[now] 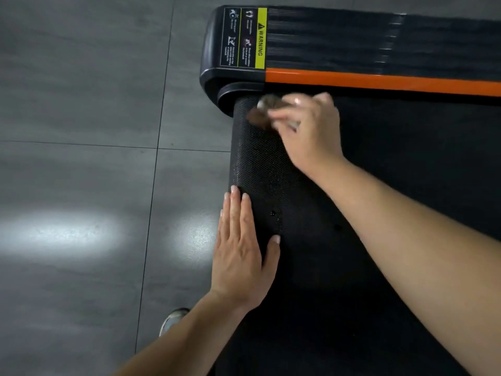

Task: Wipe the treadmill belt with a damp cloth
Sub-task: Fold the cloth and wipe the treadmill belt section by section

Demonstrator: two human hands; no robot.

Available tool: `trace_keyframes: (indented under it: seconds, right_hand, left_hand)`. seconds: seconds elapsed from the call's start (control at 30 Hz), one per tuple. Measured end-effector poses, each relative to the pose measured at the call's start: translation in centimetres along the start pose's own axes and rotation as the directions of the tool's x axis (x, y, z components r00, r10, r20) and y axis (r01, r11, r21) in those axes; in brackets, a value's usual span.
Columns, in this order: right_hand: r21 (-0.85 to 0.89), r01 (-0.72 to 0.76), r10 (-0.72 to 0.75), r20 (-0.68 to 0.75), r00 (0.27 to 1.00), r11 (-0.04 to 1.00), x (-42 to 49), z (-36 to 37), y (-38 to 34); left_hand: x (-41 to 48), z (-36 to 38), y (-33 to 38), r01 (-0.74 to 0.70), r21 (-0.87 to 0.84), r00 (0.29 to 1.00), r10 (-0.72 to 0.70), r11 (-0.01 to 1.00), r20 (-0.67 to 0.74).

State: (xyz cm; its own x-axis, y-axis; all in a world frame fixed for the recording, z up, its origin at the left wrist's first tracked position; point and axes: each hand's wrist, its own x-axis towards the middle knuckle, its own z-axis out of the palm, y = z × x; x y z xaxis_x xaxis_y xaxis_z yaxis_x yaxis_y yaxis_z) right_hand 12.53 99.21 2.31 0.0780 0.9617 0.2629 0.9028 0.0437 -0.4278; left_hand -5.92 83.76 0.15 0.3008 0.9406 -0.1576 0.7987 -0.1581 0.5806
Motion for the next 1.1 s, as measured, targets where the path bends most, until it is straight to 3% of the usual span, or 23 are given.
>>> trace_keyframes:
  seconds: [0.07,0.23,0.3,0.4,0.47,0.5,0.63,0.73,0.8,0.87,0.93,1.1]
  right_hand:
    - [-0.003,-0.086,0.086,-0.011,0.996,0.996,0.1,0.4,-0.5]
    - [0.178,0.185,-0.218,0.191,0.957,0.967,-10.0,-2.8,-2.1]
    - [0.158,0.250,-0.277,0.179,0.944,0.955,-9.0,-2.7,-1.9]
    - [0.012,0.134,-0.135,0.018,0.991,0.991,-1.9,0.1,-1.7]
    - [-0.006,-0.059,0.058,-0.009,0.998,0.998,1.1,1.0,-1.5]
    - [0.014,-0.064,0.064,0.009,0.998,0.998,0.6,0.9,-1.4]
    - [0.153,0.141,-0.166,0.160,0.973,0.978,-8.1,-2.8,-0.7]
    - [0.118,0.202,-0.219,0.154,0.964,0.972,-8.2,-4.0,1.6]
    - [0.025,0.109,-0.111,0.048,0.993,0.994,-4.6,-3.0,3.1]
    - [-0.018,-0.089,0.088,-0.044,0.995,0.996,-1.1,-2.2,4.0]
    - [-0.007,-0.184,0.184,-0.035,0.982,0.983,-1.1,-1.9,3.9]
    - [0.142,0.082,-0.104,0.156,0.982,0.987,-10.5,-4.4,1.7]
  left_hand:
    - [0.0,-0.1,-0.2,-0.009,-0.003,1.000,0.009,1.000,0.019]
    - [-0.1,-0.1,-0.3,-0.006,-0.027,1.000,0.007,1.000,0.027]
    - [-0.1,0.1,0.0,0.013,-0.027,1.000,-0.012,1.000,0.017]
    - [-0.2,0.0,0.1,0.018,-0.009,1.000,-0.018,1.000,0.024]
    - [-0.2,-0.2,0.2,0.021,-0.009,0.998,-0.021,1.000,0.057]
    - [-0.1,-0.4,0.3,0.016,0.004,0.997,-0.017,1.000,0.070]
    - [0.8,-0.8,0.9,-0.038,0.090,0.996,0.031,0.995,0.080]
    - [1.3,-0.5,1.7,-0.021,0.143,0.998,0.011,0.990,0.068]
    - [1.3,-0.3,2.0,-0.019,0.186,0.998,0.007,0.982,0.064]
    - [1.4,-0.2,2.1,-0.031,0.219,0.998,0.018,0.975,0.061]
    - [1.6,-0.3,2.0,-0.044,0.232,0.998,0.030,0.972,0.064]
    - [1.9,-0.5,1.9,-0.083,0.232,0.995,0.067,0.969,0.076]
